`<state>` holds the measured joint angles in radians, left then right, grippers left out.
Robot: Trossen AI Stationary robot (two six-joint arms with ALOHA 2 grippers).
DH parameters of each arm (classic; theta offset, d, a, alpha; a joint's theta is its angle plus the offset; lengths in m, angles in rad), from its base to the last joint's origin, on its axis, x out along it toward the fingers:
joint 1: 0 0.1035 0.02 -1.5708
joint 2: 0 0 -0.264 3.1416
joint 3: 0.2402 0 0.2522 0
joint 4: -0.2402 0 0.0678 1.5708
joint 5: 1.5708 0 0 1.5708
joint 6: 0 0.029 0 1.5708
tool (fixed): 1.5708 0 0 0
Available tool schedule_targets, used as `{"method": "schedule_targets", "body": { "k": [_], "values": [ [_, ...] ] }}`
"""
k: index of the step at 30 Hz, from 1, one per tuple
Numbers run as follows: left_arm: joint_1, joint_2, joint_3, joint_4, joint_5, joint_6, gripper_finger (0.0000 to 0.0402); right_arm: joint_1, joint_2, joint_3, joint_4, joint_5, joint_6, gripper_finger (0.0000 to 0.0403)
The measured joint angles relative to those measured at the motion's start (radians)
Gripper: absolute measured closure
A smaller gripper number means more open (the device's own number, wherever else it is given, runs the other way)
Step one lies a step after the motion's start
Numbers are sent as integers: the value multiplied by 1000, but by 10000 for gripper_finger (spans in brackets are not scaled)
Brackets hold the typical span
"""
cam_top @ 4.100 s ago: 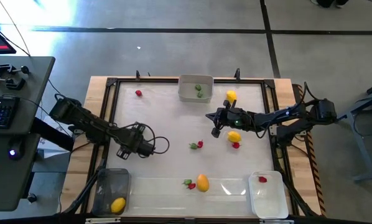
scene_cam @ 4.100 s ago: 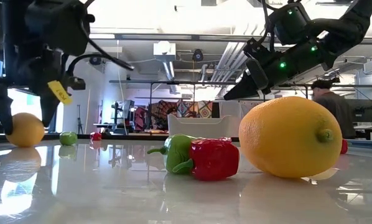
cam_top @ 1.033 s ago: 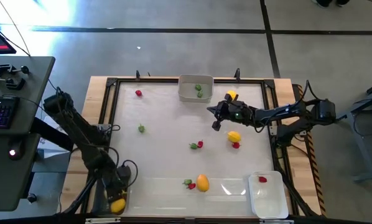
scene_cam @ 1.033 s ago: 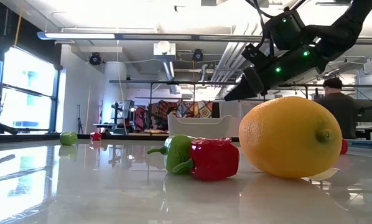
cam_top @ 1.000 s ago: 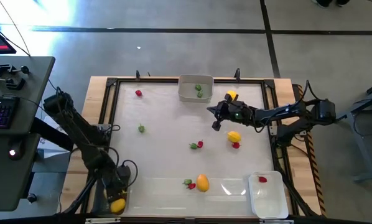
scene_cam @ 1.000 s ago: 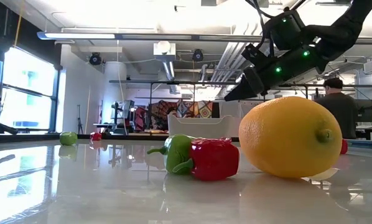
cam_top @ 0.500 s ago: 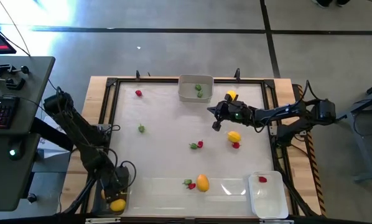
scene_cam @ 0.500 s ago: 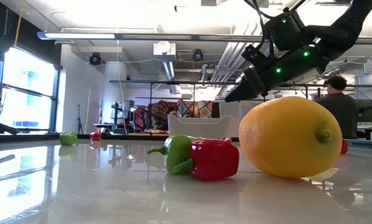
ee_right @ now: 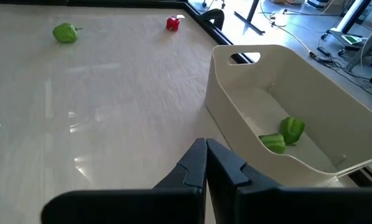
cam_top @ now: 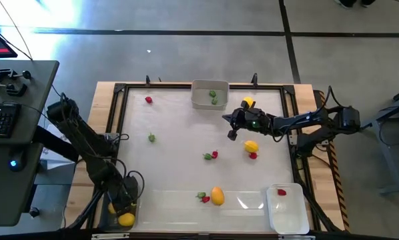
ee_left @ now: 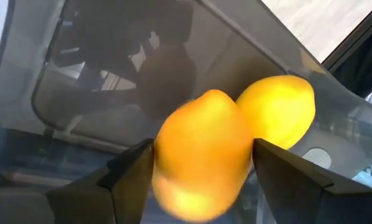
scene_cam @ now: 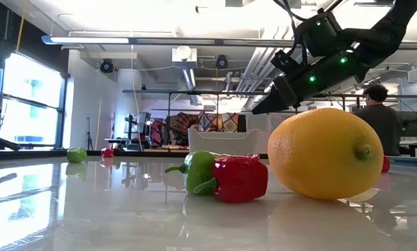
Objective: Sort produce into baskets
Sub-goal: Put the lemon into the black bin, then put the green chili pepper into the gray bin
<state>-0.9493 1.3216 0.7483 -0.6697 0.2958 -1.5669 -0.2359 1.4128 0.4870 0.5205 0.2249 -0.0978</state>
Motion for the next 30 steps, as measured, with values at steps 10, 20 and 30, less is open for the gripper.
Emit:
{"method": "schedule_targets", "body": {
  "k": [10,20,30],
  "values": [
    [11,0,0,2,87,127,136,0,0,0,0,0,3,403],
    [96,0,1,-94,10,377,201,1,0,0,-28,0,34,403],
    [145,0,1,-102,-30,499,320,1,0,0,-62,0,49,403]
  ]
}}
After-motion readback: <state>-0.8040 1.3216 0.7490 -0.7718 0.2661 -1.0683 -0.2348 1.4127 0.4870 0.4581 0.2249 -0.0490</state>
